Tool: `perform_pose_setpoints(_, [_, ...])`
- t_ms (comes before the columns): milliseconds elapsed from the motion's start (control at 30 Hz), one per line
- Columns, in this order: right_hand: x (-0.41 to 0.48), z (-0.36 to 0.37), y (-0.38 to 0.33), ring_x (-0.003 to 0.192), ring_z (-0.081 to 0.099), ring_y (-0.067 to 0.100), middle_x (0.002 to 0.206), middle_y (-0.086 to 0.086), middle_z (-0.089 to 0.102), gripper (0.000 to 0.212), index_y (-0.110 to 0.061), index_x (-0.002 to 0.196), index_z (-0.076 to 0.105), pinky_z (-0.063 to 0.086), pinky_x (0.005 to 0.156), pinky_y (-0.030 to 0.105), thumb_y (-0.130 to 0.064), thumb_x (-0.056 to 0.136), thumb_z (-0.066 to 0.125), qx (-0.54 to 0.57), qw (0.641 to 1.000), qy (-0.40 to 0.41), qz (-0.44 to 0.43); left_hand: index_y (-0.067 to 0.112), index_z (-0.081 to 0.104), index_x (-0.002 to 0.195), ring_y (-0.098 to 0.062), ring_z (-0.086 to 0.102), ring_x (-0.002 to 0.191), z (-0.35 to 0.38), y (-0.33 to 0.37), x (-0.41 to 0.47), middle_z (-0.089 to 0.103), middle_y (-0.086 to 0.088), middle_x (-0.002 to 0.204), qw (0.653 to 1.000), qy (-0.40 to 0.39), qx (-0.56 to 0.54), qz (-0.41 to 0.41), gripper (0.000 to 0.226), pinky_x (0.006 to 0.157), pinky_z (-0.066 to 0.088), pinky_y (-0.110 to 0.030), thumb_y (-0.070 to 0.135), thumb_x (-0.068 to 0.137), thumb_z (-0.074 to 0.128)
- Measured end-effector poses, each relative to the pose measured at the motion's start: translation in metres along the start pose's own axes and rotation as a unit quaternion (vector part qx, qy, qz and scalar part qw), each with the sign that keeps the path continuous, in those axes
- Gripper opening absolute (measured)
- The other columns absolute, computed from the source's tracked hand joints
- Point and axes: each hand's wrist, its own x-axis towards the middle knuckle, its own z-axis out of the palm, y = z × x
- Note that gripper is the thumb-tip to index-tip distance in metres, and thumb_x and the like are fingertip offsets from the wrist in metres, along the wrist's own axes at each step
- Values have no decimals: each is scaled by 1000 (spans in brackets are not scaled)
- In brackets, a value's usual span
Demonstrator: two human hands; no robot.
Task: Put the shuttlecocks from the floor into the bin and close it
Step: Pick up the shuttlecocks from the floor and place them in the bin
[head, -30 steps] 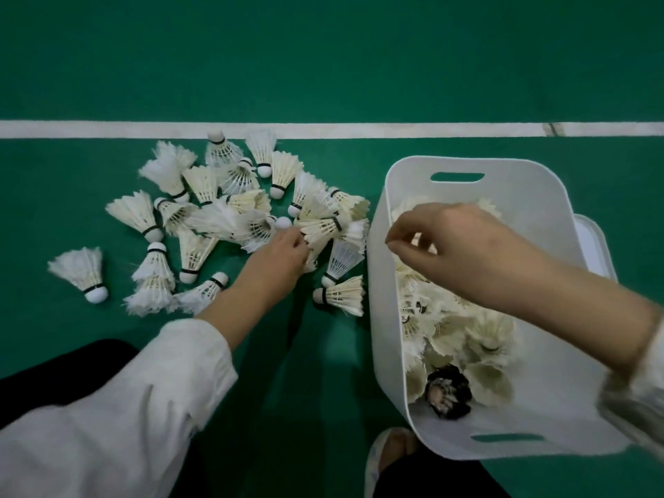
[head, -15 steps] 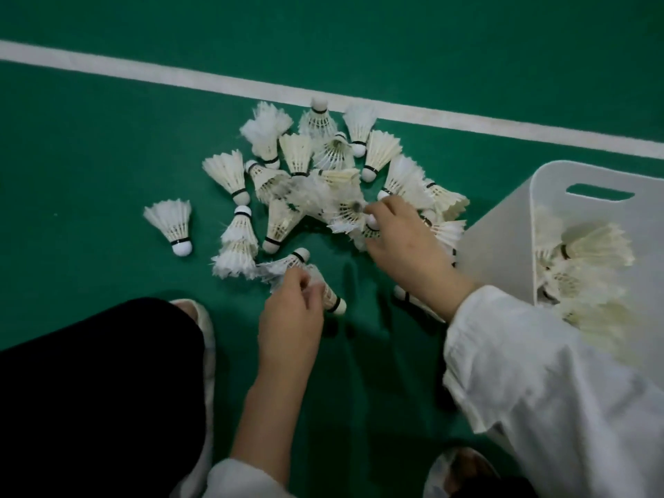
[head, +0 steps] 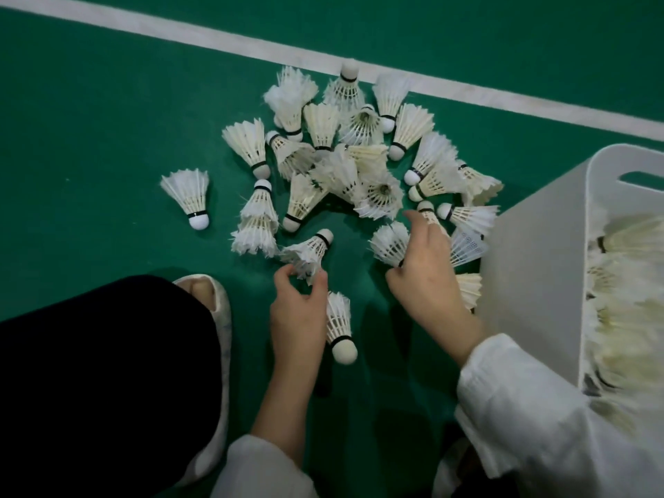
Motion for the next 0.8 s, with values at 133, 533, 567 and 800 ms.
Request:
perform_pose_setpoints(133, [-5,1,0,107,52,36,126,13,36,72,-23,142,20,44,89,41,-17,82,60,-54,992,-111,25,23,41,135,-28,53,114,5,-2,3,57,-9,128,1000,-23,3,14,50,85,39,-30,37,89,55])
perform_pose_setpoints(533, [7,-7,2,94,60,31,91,9,57,24,-14,90,64,38,71,31,-37,89,57,-70,989,-133,19,11,50,64,-23,50,58,12,-5,21,53,-1,58,998,-14,7,53,35,52,33,-30,35,90,55])
perform_pose_setpoints(567, [8,-13,2,94,60,31,91,9,57,24,-14,93,65,39,72,31,-36,91,55,-66,991,-115,6,12,50,64,-23,50,58,11,-5,21,53,-1,58,998,-6,13,59,35,51,33,-30,34,90,54])
perform_pose_setpoints(800, [7,-83,0,94,56,28,105,5,52,26,-14,106,61,46,79,38,-33,96,46,-50,995,-17,-82,19,54,85,-28,55,59,-1,31,-1,57,-5,61,956,21,173,235,31,52,42,-34,45,95,40])
